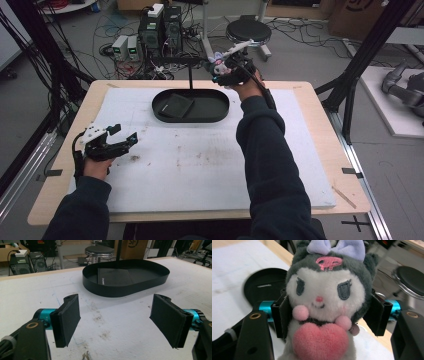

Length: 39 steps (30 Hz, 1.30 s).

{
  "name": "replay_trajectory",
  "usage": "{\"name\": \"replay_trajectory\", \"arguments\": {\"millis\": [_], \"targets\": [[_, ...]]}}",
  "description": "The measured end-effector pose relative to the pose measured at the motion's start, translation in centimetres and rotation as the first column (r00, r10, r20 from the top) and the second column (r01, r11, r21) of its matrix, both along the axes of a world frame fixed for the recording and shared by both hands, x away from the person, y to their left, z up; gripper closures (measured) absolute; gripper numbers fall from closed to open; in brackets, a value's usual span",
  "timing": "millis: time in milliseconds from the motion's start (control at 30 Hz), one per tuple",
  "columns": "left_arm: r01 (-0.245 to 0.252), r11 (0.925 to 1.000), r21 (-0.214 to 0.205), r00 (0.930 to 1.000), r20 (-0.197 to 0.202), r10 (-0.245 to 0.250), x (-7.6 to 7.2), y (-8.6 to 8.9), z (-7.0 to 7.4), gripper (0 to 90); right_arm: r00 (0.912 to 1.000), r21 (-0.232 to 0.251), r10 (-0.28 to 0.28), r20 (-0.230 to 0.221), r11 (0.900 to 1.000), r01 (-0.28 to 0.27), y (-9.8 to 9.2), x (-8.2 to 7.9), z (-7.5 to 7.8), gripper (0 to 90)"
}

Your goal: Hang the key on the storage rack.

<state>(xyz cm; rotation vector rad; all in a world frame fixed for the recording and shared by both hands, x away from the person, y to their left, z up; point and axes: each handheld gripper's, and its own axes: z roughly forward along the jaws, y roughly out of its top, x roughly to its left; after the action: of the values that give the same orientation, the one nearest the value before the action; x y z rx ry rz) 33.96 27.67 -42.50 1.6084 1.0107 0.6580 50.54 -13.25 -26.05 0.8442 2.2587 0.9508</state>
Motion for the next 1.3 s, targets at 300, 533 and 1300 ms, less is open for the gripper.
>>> {"name": "replay_trajectory", "arguments": {"millis": [300,533,1300], "targets": [[-0.005,1.0,0.001,1.0,0.0,0.005,-0.1,0.1,0.0,23.6,0.9987,0.01,-0.044,-0.023,0.999,0.044,0.4,1.7,0.6,32.8],[-0.006,1.0,-0.001,1.0,0.001,0.006,-0.1,0.1,0.0,23.8,0.9989,0.068,-0.02,-0.041,0.9974,0.023,-0.4,0.6,0.8,32.8],[-0.011,0.9999,-0.012,0.9999,-0.006,0.011,0.2,0.1,-0.1,24.3,0.9575,-0.016,-0.267,-0.109,0.9637,0.267,-0.7,2.9,-3.1,33.1]]}}
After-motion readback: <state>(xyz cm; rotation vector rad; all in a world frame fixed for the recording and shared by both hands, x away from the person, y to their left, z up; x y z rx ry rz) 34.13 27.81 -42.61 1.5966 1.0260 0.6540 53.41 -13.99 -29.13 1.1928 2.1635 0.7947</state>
